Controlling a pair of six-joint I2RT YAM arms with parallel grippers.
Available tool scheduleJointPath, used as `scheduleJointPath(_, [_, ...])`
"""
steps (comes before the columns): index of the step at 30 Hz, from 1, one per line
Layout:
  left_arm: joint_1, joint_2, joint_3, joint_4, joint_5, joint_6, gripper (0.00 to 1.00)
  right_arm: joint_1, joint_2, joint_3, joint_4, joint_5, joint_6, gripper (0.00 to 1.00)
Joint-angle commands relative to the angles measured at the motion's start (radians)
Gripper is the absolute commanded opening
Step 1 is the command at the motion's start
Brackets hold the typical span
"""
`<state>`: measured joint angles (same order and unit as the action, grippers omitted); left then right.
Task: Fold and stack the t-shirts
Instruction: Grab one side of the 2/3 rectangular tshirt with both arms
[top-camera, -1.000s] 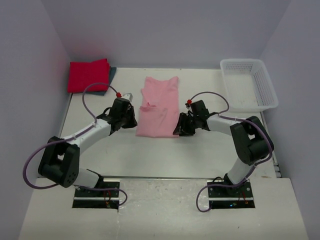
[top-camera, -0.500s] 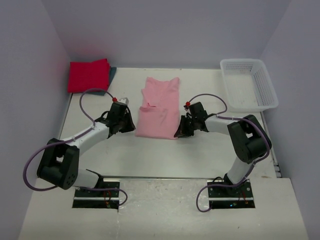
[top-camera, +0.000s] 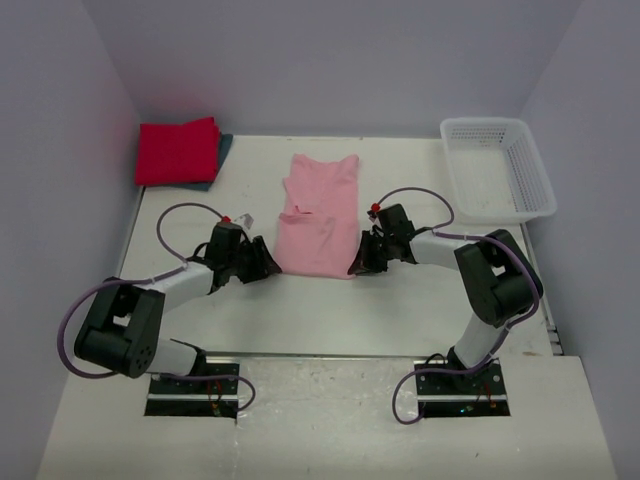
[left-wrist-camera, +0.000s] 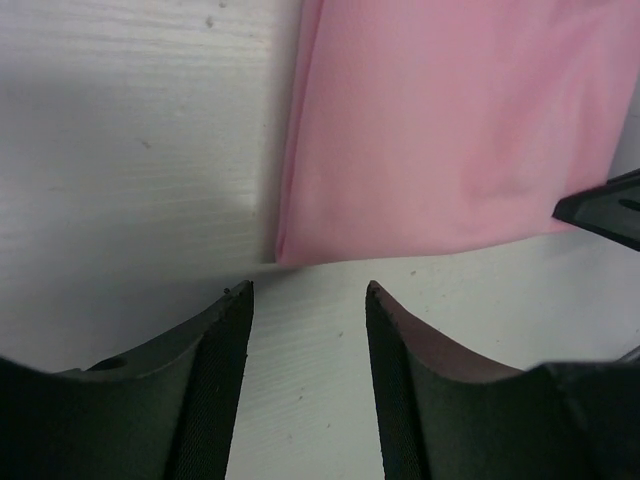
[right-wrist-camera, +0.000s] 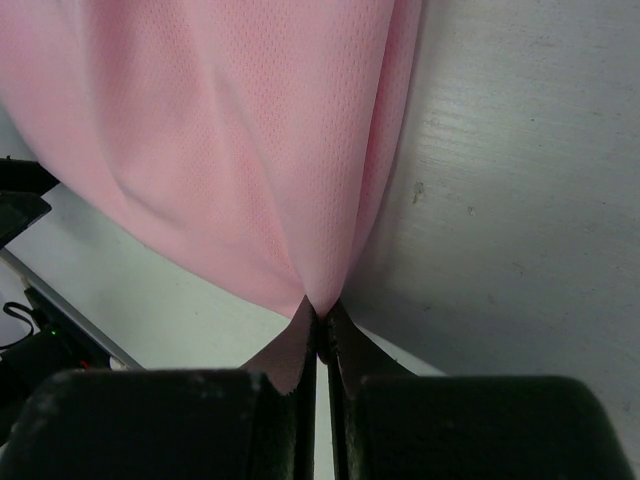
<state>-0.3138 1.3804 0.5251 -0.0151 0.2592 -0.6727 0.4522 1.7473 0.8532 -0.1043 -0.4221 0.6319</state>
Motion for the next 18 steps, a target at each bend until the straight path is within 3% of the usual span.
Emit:
scheduleJointPath(1, [0.016,0.045,-0.017,0.127,0.092,-0.022,0.51,0.009,0.017,-0.002,-0.02,0.049,-0.021,0.0])
scheduleJointPath(11, [0.039,0.141,-0.011,0.153,0.084,-0.007,0.48,0.011,0.017,-0.005,-0.015,0.048,-0.02,0.0])
scheduleJointPath(16, [0.044,0.149,-0.013,0.149,0.074,0.001,0.39,0.011,0.02,-0.005,-0.012,0.046,-0.02,0.0])
scheduleJointPath(18, [0.048,0.161,-0.011,0.148,0.069,0.005,0.3,0.009,0.023,-0.003,-0.014,0.046,-0.02,0.0])
